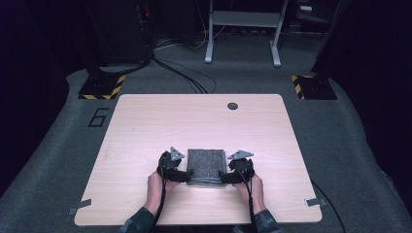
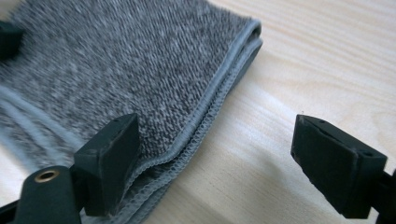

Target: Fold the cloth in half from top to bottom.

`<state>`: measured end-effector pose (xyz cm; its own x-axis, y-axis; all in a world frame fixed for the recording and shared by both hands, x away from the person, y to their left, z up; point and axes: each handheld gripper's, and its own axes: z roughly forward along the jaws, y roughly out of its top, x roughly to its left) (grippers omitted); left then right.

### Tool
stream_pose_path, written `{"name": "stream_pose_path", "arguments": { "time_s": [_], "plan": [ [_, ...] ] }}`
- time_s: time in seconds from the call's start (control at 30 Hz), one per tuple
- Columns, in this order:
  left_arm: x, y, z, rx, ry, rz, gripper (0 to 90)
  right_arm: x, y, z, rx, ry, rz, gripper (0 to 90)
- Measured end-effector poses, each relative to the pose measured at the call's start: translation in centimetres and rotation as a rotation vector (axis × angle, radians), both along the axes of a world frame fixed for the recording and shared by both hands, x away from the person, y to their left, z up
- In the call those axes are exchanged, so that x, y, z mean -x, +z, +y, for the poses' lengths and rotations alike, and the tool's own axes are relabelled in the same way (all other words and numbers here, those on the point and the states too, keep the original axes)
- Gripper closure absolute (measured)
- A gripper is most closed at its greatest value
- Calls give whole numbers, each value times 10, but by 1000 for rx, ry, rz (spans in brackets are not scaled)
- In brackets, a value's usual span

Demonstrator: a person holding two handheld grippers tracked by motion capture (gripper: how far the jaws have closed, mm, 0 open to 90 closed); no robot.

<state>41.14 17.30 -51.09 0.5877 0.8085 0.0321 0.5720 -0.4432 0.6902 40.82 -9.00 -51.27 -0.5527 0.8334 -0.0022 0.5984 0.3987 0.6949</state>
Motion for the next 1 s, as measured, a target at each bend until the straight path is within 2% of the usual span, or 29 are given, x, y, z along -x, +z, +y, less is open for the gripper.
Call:
{"name": "stream_pose_path", "arguments": {
  "time_s": [0.1, 0.17, 0.2, 0.33, 0.4, 0.47, 0.6, 0.73, 0.8, 0.9, 0.93, 1.0],
  "plan": [
    [-3, -4, -4, -41, -16, -1, 144, -2, -4, 3, 28, 1, -1, 152],
    [-6, -6, -5, -44, -10, 1, 129, -4, -6, 4, 28, -6, -3, 145],
    [-8, -6, -5, -43, -10, 6, 105, -5, -6, 4, 39, -7, -8, 143],
    [-16, -8, -5, -34, 3, -1, 101, -12, -6, 6, 54, -4, -17, 135],
    [-23, -8, -5, -24, 11, 3, 98, -17, -5, 7, 55, -18, -4, 132],
    [-30, -9, -3, -19, 13, 22, 88, -24, -5, 5, 61, -10, -14, 130],
    [-38, -11, -2, 9, 26, 37, 61, -37, -5, 4, 56, -21, -1, 116],
    [-39, -10, 0, 14, 18, 42, 51, -41, -5, 4, 56, -18, 7, 113],
    [-39, -9, 2, 44, 29, 36, 48, -42, -4, 3, 45, -19, 10, 122],
    [-34, 1, 7, 61, 33, 31, 38, -40, 0, -1, 15, -16, 1, 126],
    [-33, 4, 7, 67, 32, 24, 34, -37, 4, -1, -7, -18, 1, 126],
    [-27, 13, 9, 71, 21, 12, 21, -32, 12, -4, -15, 3, -19, 127]
  ]
}}
